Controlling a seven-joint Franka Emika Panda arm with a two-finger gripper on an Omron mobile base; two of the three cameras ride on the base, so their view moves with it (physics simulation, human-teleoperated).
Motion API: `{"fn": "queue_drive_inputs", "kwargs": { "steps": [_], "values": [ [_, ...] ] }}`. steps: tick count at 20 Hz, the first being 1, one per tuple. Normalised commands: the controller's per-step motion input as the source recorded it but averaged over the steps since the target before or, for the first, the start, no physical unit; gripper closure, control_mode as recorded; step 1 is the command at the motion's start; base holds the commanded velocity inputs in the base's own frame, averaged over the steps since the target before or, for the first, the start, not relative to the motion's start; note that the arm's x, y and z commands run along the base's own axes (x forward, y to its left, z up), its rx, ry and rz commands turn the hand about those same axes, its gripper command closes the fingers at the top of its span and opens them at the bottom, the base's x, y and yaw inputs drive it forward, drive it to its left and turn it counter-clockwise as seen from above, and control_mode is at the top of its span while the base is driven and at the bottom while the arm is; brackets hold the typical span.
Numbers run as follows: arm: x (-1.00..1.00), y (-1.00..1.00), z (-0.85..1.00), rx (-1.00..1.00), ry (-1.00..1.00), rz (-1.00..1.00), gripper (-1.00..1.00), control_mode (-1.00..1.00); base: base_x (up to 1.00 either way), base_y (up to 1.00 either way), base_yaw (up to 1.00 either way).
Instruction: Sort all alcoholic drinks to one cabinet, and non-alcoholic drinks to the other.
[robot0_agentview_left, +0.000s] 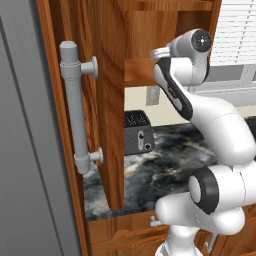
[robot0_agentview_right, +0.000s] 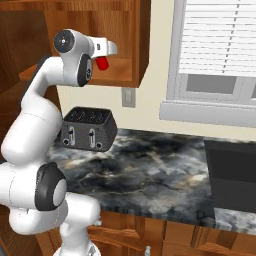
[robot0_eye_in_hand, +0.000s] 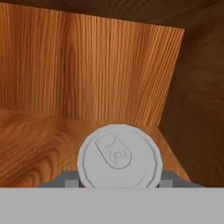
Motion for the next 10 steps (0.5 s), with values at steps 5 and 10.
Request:
{"fn": "queue_drive_inputs", "kwargs": {
  "steps": [5, 10],
  "values": [
    [0.46, 0.00, -0.11, 0.00, 0.04, 0.00, 1.00, -1.00, 0.00, 0.00, 0.00],
    [0.44, 0.00, -0.16, 0.00, 0.04, 0.00, 1.00, -1.00, 0.00, 0.00, 0.00]
  ]
}}
